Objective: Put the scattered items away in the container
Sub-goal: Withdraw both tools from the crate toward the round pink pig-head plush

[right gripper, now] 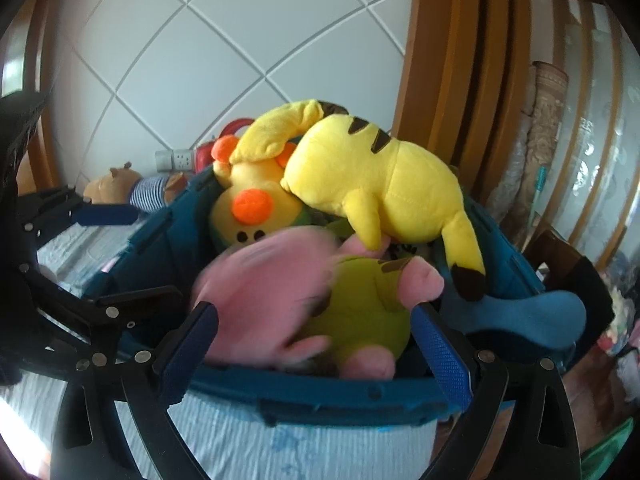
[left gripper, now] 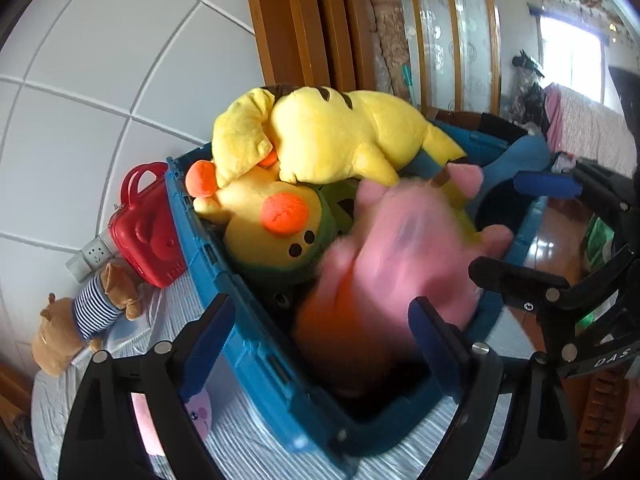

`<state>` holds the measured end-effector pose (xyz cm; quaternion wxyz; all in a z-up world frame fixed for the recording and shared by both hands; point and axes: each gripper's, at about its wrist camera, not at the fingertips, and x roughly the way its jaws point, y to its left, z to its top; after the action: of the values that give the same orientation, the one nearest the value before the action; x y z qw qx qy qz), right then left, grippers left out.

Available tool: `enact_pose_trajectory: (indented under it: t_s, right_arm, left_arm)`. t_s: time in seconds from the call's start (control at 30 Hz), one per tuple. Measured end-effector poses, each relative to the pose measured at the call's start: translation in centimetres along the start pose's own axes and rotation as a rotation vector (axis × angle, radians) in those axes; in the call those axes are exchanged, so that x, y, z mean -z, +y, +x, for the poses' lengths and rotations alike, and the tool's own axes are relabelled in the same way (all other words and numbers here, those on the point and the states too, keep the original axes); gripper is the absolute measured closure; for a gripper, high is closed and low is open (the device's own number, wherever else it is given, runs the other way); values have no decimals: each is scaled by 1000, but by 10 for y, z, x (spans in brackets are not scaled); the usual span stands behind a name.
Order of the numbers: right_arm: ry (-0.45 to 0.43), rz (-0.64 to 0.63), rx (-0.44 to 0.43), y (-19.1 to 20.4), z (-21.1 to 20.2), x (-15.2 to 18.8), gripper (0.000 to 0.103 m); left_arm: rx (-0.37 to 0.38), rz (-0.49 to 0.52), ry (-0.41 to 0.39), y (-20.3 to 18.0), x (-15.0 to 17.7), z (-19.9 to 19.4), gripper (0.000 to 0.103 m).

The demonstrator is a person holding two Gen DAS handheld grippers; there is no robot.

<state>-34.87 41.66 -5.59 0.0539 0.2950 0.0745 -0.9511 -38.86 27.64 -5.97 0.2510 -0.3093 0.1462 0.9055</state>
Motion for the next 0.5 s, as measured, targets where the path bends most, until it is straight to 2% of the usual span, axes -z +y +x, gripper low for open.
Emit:
enact_pose_trajectory:
  t_s: [0.23, 0.5]
  right_arm:
    - [-28, -1, 20, 23, -34, 10, 5]
    - [-25, -1, 16, 55, -57, 25, 1]
  left_arm:
    - [-16, -30, -34, -1, 20, -29, 14]
    - [-34, -85, -5, 7, 52, -52, 14]
